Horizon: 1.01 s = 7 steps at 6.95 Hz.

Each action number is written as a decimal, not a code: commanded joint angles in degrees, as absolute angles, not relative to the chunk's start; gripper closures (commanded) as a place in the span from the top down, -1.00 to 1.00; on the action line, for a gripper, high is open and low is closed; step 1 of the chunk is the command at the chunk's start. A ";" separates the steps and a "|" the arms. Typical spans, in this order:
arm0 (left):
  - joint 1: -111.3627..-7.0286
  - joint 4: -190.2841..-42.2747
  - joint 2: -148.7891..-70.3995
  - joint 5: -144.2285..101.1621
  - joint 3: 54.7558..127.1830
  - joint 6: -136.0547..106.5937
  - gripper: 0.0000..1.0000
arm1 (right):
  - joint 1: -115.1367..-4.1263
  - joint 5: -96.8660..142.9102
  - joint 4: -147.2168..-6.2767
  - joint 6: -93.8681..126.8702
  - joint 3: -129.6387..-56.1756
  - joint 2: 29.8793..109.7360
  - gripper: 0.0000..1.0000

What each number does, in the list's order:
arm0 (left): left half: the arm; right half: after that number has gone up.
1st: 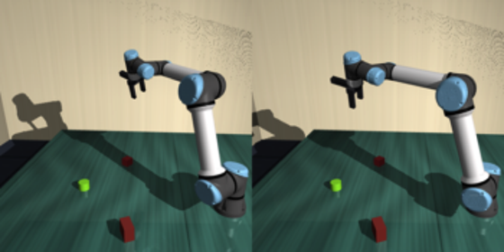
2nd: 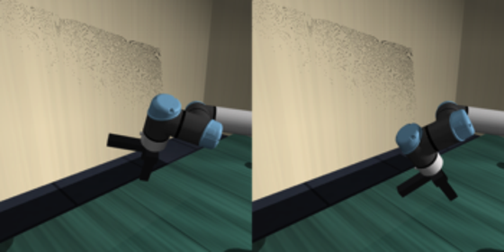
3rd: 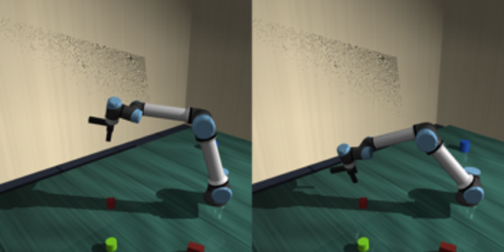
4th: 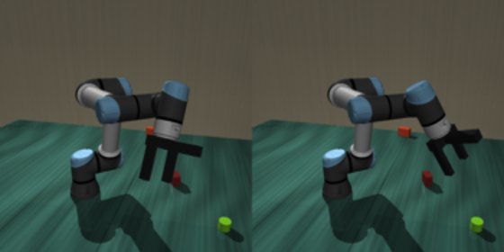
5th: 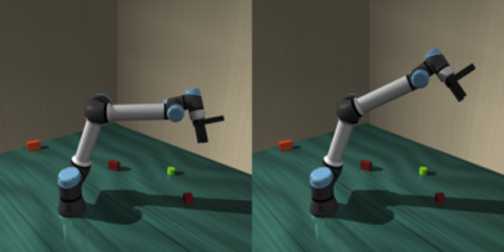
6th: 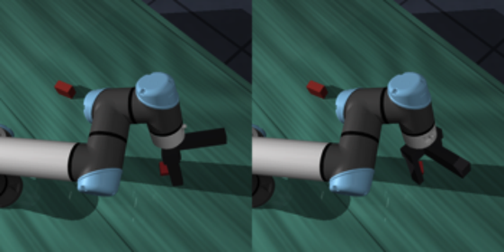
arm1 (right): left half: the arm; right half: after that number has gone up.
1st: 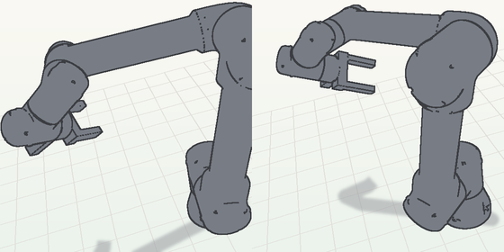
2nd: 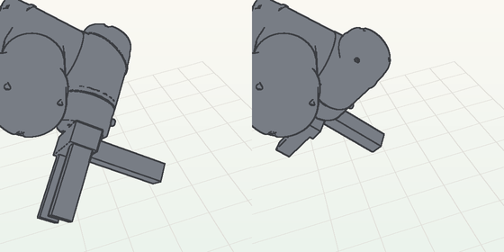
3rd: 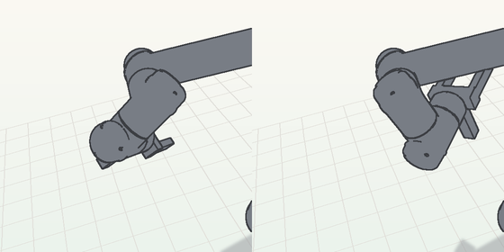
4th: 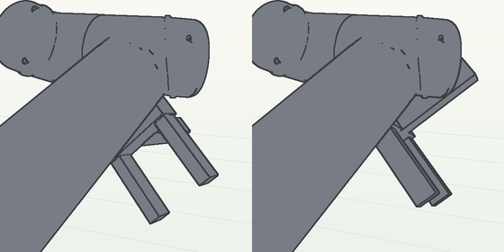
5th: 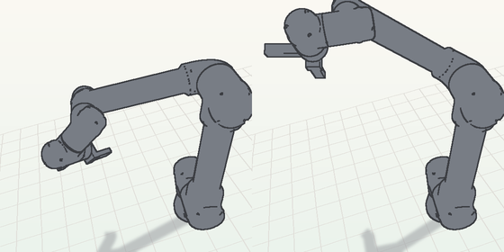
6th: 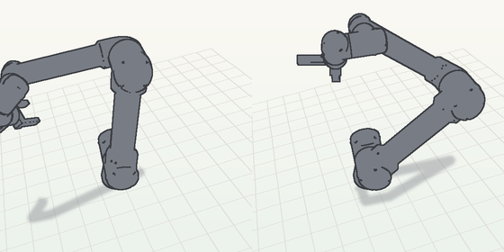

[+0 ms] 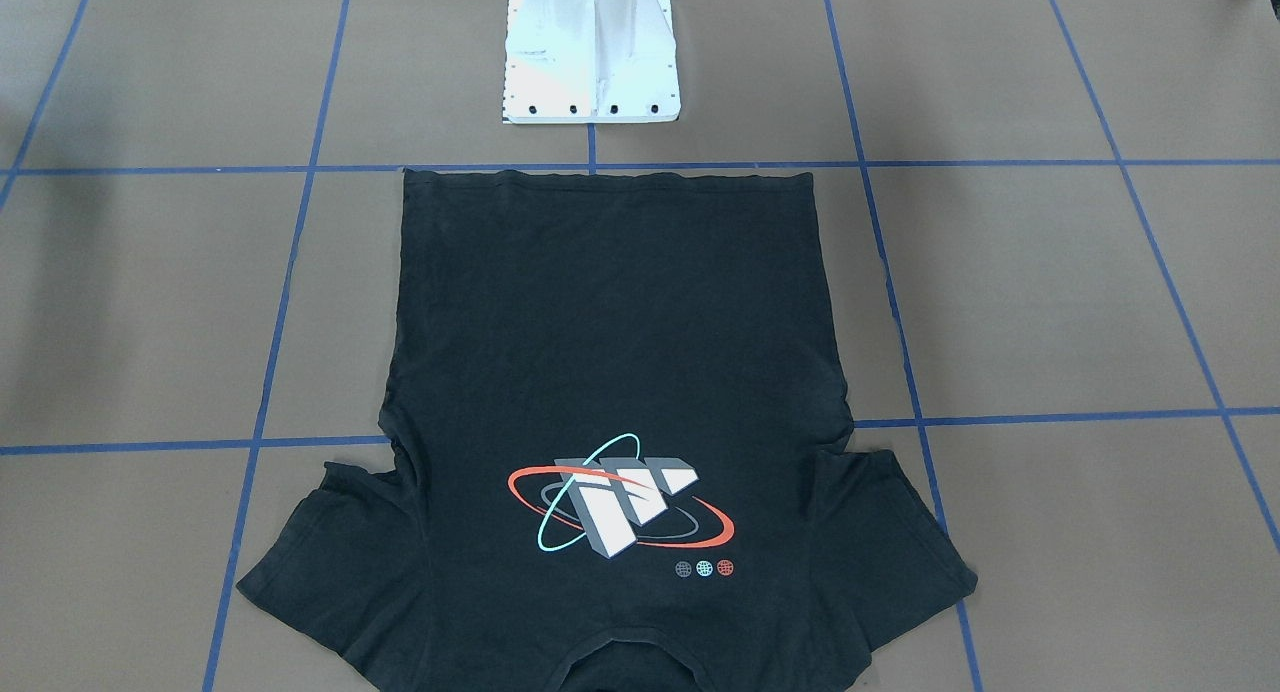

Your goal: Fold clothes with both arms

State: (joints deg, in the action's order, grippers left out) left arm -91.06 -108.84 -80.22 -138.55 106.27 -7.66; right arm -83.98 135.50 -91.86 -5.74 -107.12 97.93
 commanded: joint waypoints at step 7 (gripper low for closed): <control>-90.79 -110.81 -79.89 -138.60 105.29 -7.56 1.00 | -64.98 130.26 -64.07 31.74 -72.33 63.69 0.97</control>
State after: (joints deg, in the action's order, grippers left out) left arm -90.81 -109.47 -79.89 -138.60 105.36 -7.42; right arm -68.17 131.57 -72.80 22.81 -82.49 71.25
